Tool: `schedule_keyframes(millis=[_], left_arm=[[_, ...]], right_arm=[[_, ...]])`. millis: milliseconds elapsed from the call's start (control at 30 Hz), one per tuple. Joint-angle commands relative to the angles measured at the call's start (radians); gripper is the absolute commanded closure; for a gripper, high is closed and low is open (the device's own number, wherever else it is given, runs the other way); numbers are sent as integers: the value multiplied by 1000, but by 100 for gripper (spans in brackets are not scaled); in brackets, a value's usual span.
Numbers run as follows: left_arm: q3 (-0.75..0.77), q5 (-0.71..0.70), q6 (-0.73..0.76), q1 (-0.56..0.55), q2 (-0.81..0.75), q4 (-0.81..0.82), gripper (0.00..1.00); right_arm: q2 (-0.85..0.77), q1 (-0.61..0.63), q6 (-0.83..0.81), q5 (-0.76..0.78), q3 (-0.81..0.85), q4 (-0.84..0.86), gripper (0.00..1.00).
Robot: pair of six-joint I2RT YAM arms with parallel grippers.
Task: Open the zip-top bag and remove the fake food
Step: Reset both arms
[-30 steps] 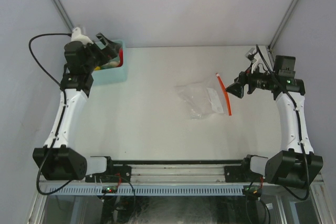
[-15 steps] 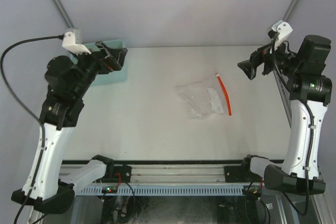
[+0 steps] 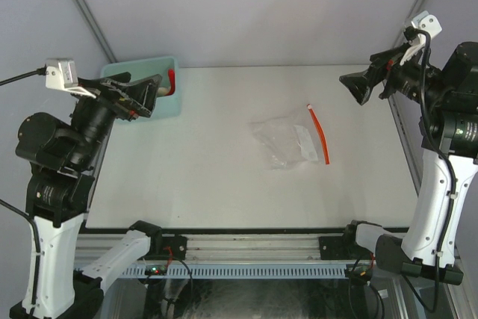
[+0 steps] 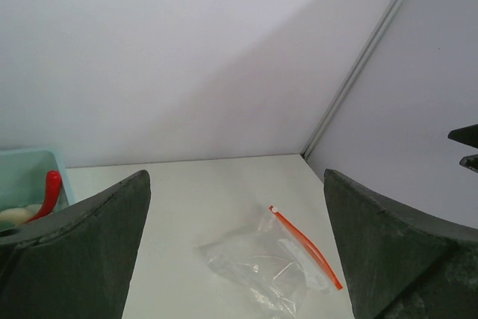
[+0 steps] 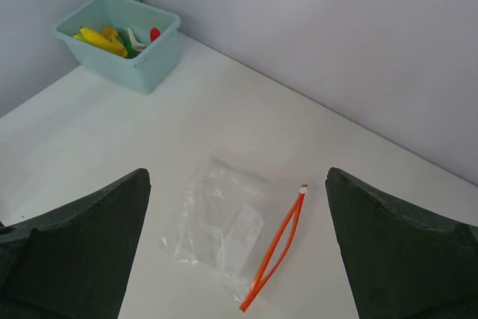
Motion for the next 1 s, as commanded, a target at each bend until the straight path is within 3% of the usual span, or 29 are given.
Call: schedule_keyframes(millis=[0,333,967], left_arm=[[8,4,48,-4,-31,6,0],[-38,-52,74,-4,-62,9,0],[-66,-57,79,-2,-68,10,0]], right_arm=[[0,-6,105,3,14,51,0],[-11,-6,203,67,-21,88,0],[-29,-6,228,124,-70,126,0]])
